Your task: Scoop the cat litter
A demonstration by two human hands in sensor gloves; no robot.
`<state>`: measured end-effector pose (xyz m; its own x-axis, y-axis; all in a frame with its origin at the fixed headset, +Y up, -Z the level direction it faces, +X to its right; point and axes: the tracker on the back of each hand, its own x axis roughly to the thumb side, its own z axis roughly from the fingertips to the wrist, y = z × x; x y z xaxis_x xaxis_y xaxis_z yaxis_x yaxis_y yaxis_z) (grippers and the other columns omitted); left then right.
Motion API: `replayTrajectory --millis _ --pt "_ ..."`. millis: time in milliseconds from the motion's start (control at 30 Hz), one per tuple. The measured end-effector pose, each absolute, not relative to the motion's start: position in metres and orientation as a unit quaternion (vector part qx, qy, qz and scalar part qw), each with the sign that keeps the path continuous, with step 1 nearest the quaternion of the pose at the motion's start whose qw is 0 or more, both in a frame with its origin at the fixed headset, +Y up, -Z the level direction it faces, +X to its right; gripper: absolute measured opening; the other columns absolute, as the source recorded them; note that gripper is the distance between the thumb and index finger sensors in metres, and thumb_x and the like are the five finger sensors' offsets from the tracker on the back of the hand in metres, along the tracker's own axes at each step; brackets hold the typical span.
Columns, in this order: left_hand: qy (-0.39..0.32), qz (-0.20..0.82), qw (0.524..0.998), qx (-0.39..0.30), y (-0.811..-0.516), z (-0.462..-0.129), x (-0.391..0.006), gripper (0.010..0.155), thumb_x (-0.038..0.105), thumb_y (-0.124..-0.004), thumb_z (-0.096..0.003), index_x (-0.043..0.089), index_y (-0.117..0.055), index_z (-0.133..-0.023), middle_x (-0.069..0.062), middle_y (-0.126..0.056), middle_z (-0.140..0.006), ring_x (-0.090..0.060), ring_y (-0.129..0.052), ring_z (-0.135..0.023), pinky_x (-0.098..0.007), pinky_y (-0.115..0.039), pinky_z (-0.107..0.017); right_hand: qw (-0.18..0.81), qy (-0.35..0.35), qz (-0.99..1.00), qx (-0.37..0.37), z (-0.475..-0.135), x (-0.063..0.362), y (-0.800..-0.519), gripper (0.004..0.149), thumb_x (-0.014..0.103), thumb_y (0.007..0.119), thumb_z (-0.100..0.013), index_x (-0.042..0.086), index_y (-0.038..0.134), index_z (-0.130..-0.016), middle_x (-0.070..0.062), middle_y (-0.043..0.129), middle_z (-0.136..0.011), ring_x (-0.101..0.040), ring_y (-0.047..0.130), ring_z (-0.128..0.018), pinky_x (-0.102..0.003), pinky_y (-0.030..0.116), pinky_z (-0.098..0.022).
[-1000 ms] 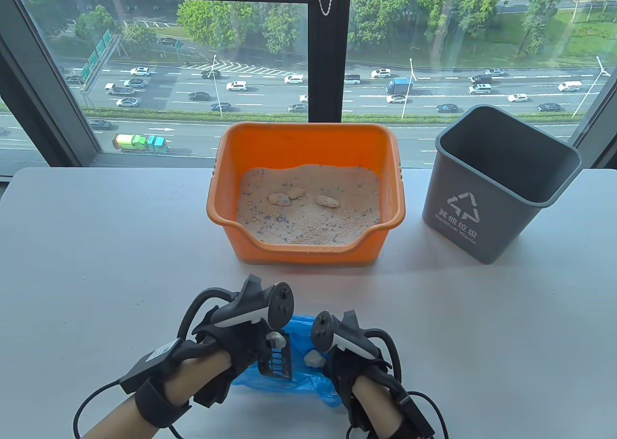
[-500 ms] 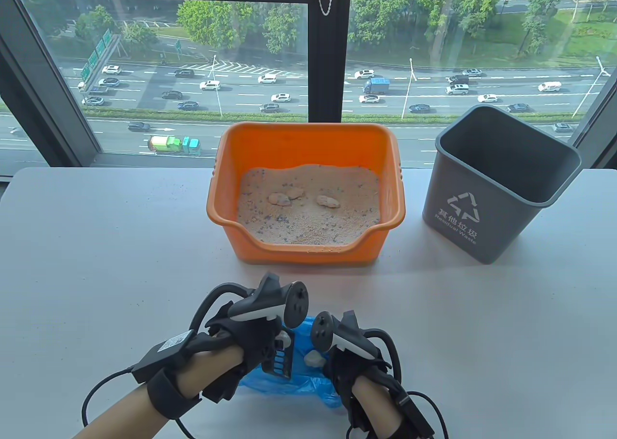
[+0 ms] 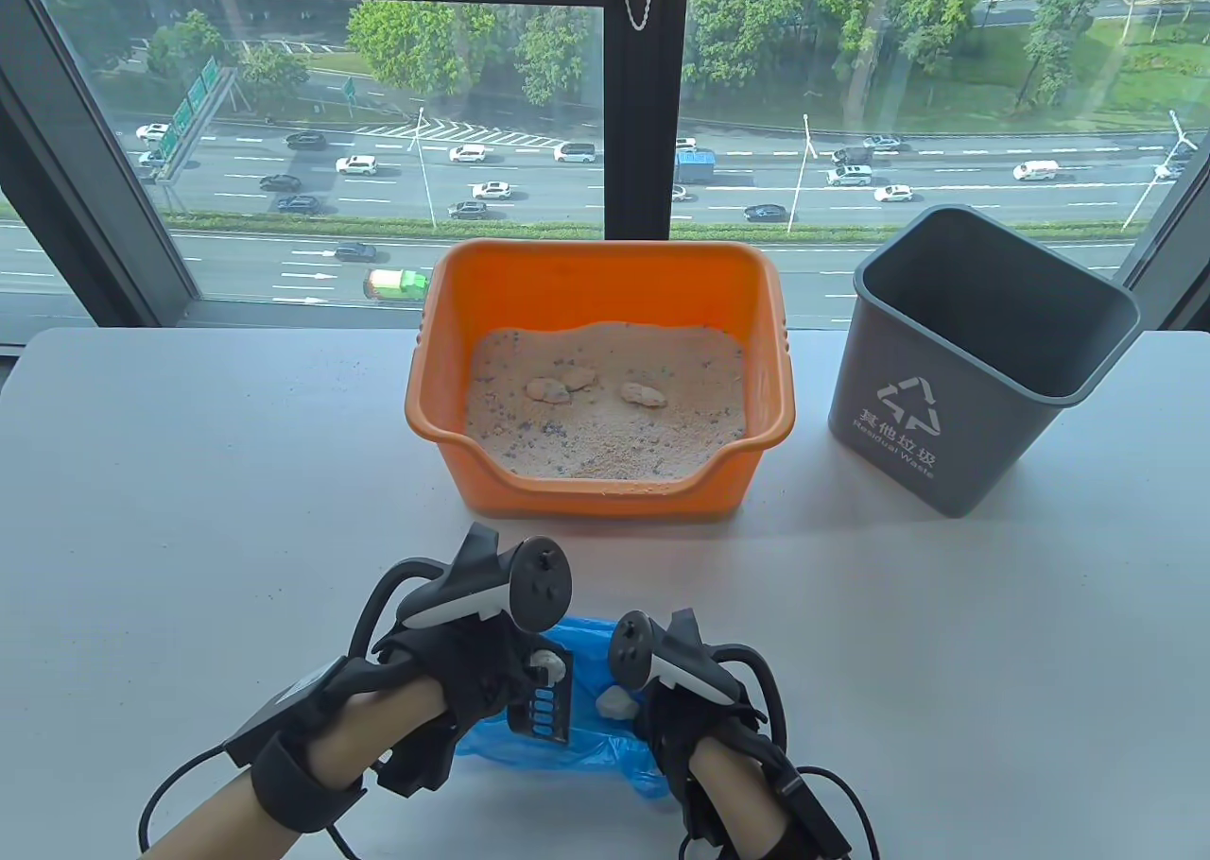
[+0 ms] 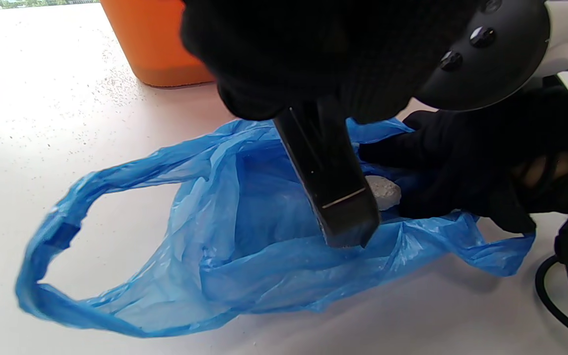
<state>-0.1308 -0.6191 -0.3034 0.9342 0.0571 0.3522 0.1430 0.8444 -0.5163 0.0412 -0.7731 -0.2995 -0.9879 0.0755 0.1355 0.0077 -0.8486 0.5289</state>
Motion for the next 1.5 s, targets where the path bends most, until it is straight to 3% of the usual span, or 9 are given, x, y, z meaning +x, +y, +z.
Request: replayTrajectory --millis 400,633,1000,1233,1500 --pt "-0.162 -0.004 0.941 -0.298 -0.62 -0.312 -0.149 0.055 0.038 -0.088 -0.0483 0.013 -0.075 -0.096 -0.013 -0.09 -0.084 -0.009 -0.098 -0.025 -0.015 -0.082 -0.011 0.016 0.273 0.959 0.077 -0.299 0.041 -0.773 0.073 0.031 0.08 -0.04 0.021 0.039 -0.099 -0.025 0.049 -0.091 -0.016 0.079 -0.053 -0.041 0.072 -0.044" --pt "-0.141 0.043 0.942 -0.303 -0.618 -0.304 -0.184 0.058 0.039 -0.087 -0.0487 0.013 -0.072 -0.099 -0.012 -0.092 -0.079 -0.01 -0.097 -0.025 -0.017 -0.082 -0.012 0.014 0.273 0.959 0.077 -0.299 0.04 -0.774 0.073 0.031 0.08 -0.04 0.021 0.039 -0.099 -0.025 0.049 -0.091 -0.016 0.079 -0.053 -0.041 0.072 -0.044" --pt "-0.115 0.185 0.948 -0.23 -0.592 -0.307 -0.249 0.063 0.033 -0.087 -0.0487 0.011 -0.063 -0.103 -0.012 -0.082 -0.081 -0.011 -0.094 -0.033 -0.02 -0.082 -0.019 0.013 0.273 0.959 0.077 -0.298 0.04 -0.774 0.073 0.031 0.08 -0.04 0.02 0.039 -0.099 -0.026 0.049 -0.091 -0.017 0.079 -0.053 -0.041 0.072 -0.044" --pt "-0.083 0.229 0.952 -0.187 -0.591 -0.354 -0.221 0.063 0.036 -0.081 -0.052 0.006 -0.06 -0.103 -0.012 -0.084 -0.079 -0.006 -0.095 -0.03 -0.016 -0.084 -0.017 0.013 0.273 0.959 0.077 -0.298 0.039 -0.774 0.073 0.031 0.08 -0.04 0.02 0.038 -0.099 -0.026 0.049 -0.091 -0.017 0.079 -0.053 -0.041 0.072 -0.044" --pt "-0.036 0.214 0.958 -0.189 -0.597 -0.423 -0.137 0.063 0.037 -0.077 -0.0535 0.002 -0.059 -0.102 -0.012 -0.086 -0.075 -0.003 -0.097 -0.028 -0.014 -0.087 -0.015 0.012 0.273 0.959 0.078 -0.298 0.039 -0.774 0.073 0.031 0.08 -0.04 0.02 0.038 -0.099 -0.026 0.05 -0.091 -0.016 0.08 -0.052 -0.04 0.072 -0.043"
